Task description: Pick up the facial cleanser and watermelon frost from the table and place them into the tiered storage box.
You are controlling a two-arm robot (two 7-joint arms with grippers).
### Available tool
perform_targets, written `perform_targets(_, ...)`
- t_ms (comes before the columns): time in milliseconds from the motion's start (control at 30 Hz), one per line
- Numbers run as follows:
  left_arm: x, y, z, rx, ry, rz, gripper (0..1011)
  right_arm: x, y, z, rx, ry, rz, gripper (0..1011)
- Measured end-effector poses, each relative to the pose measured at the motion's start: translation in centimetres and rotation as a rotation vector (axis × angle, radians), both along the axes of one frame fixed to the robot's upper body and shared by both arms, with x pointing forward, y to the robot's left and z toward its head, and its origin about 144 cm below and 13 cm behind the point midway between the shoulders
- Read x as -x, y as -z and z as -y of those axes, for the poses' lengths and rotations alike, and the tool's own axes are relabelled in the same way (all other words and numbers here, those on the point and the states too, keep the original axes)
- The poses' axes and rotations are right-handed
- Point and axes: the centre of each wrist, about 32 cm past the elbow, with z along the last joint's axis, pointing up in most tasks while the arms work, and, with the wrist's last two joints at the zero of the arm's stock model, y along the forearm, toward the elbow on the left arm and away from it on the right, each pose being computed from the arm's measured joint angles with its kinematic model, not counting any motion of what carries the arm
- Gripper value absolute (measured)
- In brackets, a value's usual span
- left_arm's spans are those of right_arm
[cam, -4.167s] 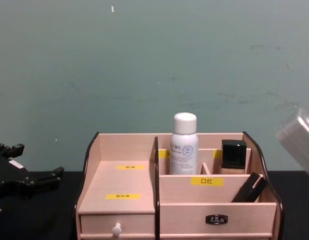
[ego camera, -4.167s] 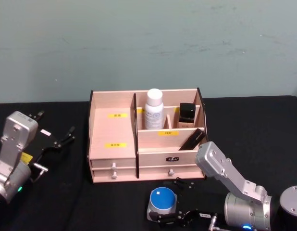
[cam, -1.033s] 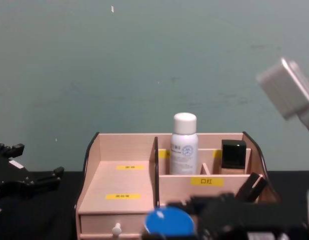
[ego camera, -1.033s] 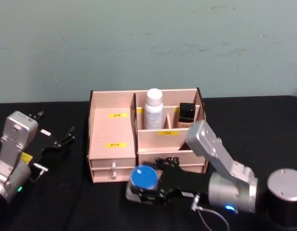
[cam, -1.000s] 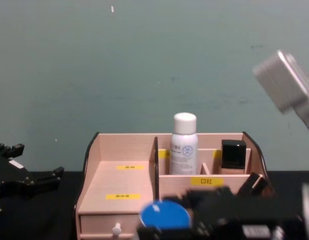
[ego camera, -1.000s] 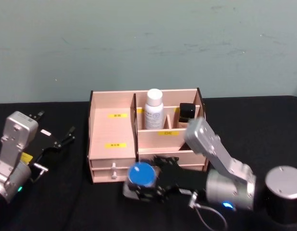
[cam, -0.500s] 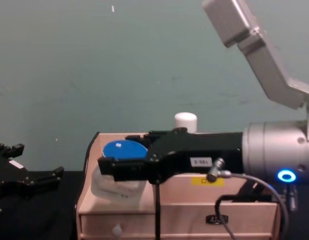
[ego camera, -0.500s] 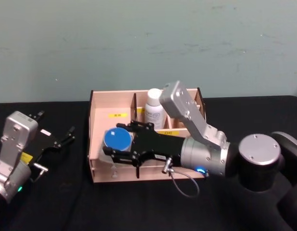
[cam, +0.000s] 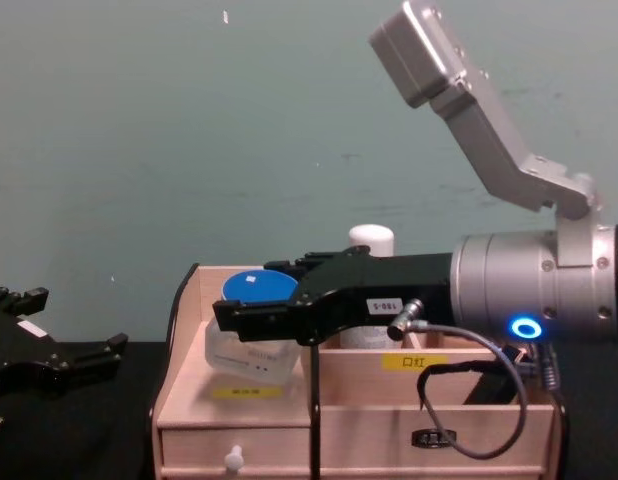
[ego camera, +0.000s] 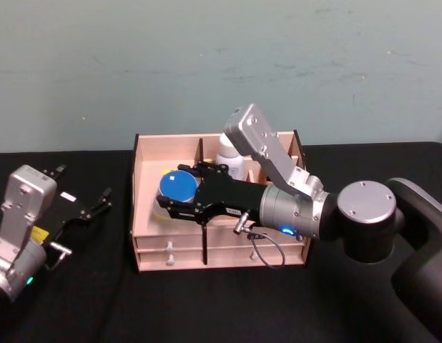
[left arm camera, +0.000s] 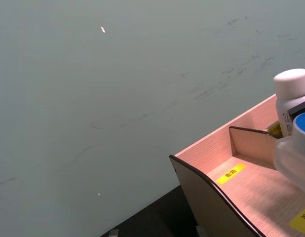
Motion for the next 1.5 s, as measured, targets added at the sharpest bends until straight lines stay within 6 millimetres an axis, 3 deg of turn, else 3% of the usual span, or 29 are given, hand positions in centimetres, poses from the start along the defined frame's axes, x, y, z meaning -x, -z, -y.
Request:
perform_targets(700, 0.0, 0.0, 0.0, 0.000, 0.000, 0.000, 1010, -1.5, 0.8, -0.5, 0.008, 0.002, -0.018, 726)
perform_targets(800, 0.0, 0.0, 0.0, 0.000, 0.000, 0.000, 1010, -1.5, 0.8, -0.5, 0.007, 0.001, -0.017, 759)
perform_targets(1067, 0.0, 0.0, 0.0, 0.000, 0.000, 0.000, 1010, -1.5, 0.8, -0.4, 0.007, 0.002, -0.017, 1000)
perform_targets(1367, 0.0, 0.0, 0.0, 0.000, 0.000, 0.000, 1010, -1.4, 0.6, -0.3, -0.002, 0.002, -0.012, 1002)
perform_targets(1500, 0.0, 0.0, 0.0, 0.000, 0.000, 0.000, 1010, -1.0, -0.4, 0.3, -0.034, -0.009, 0.021, 1002)
